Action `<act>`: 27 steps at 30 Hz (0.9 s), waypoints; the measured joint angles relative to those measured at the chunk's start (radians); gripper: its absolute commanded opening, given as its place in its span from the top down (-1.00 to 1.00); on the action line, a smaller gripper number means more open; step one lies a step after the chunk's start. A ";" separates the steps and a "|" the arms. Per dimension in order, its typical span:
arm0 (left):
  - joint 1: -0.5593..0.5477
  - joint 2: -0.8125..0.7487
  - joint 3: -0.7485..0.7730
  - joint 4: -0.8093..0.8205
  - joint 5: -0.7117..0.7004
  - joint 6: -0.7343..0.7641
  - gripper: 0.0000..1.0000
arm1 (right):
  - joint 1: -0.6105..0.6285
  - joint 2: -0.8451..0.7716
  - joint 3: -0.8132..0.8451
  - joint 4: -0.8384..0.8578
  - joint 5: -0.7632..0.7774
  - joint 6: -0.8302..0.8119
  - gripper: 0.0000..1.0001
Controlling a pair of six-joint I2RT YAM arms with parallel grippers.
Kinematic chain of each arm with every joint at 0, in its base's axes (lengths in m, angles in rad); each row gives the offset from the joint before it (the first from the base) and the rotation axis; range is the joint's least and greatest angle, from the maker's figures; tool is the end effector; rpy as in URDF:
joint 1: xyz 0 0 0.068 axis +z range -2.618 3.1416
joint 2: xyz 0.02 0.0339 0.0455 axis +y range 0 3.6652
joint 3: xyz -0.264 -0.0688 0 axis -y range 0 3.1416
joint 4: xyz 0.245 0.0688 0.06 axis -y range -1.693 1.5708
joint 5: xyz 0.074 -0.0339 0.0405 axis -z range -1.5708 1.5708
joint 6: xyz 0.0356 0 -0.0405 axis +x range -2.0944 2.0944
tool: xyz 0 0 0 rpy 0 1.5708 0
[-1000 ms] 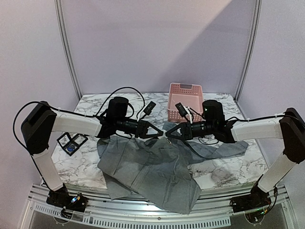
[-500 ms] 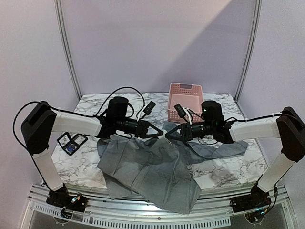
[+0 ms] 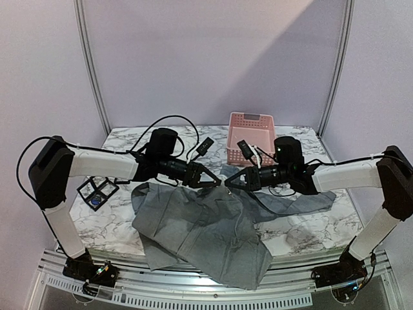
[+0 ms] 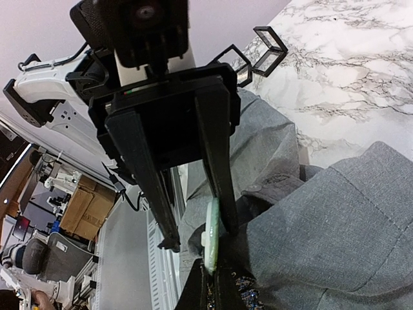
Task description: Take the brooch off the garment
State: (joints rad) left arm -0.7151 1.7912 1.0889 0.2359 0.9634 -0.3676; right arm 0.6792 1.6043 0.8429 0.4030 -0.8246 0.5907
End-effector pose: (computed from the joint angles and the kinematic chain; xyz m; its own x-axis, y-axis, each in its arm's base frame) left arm 0.2736 -0.2763 0.2162 -0.6503 0.2931 -0.7008 0.7440 0.0593 -0.6656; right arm 0.2477 0.2336 0.2173 -0.7622 -0.1294 -0.6343 -0.6465 0.2027 0.7355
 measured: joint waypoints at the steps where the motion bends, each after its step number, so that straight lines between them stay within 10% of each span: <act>1: 0.001 0.000 0.001 -0.008 0.000 0.002 0.52 | 0.000 -0.003 -0.001 0.000 0.001 -0.001 1.00; 16: 0.010 0.000 0.008 -0.048 0.005 0.012 1.00 | 0.000 -0.010 -0.008 0.002 0.000 -0.020 0.99; 27: 0.010 0.000 0.008 -0.037 0.011 0.000 1.00 | 0.004 -0.012 -0.007 -0.010 -0.013 -0.024 0.40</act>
State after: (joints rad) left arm -0.7048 1.7912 1.0973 0.1993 0.9741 -0.3676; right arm 0.6834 1.5925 0.8356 0.3935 -0.8371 0.5663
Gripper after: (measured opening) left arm 0.069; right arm 0.280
